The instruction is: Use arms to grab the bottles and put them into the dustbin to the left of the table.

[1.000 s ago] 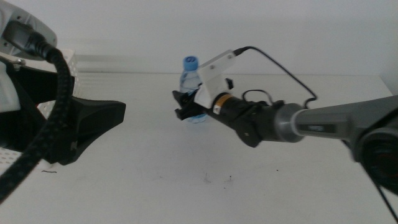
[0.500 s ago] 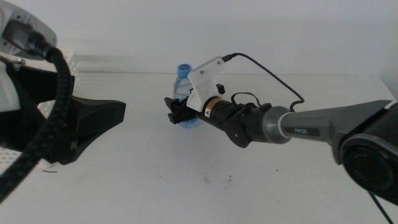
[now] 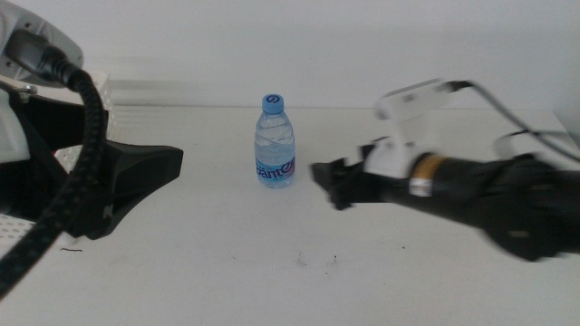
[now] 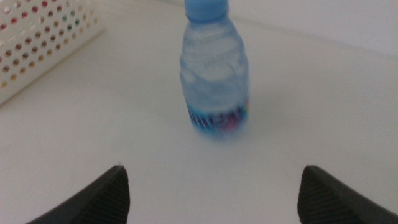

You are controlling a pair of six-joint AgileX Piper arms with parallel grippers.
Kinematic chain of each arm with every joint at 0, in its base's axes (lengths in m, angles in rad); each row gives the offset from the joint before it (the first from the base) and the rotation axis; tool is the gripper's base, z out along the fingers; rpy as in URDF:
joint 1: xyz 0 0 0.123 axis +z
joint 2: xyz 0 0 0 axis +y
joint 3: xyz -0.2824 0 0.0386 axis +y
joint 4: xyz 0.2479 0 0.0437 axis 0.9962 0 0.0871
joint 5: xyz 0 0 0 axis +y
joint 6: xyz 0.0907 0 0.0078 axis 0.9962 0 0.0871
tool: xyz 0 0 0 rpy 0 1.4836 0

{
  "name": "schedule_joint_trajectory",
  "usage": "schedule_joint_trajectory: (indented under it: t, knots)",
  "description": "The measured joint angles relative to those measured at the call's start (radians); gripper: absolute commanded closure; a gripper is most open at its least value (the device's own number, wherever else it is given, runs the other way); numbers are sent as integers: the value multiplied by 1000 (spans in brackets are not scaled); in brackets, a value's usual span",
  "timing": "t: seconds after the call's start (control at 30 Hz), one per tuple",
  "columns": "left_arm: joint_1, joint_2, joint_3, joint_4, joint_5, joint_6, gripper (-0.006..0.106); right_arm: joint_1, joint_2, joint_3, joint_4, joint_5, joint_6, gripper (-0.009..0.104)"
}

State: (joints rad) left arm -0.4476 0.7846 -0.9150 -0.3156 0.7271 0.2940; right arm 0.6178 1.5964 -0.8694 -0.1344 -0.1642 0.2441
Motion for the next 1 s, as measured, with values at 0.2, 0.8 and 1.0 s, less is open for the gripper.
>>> schedule_joint_trajectory:
  t: [0.2, 0.8, 1.0]
  knots:
    - [0, 0, 0, 0, 0, 0, 7, 0, -350, -34, -10, 493, 25, 5]
    - [0, 0, 0, 0, -3, 0, 7, 0, -589, -292, -2, 950, -53, 5]
    - [-2, 0, 41, 69, -200, 0, 7, 0, -589, -292, -2, 950, -51, 5]
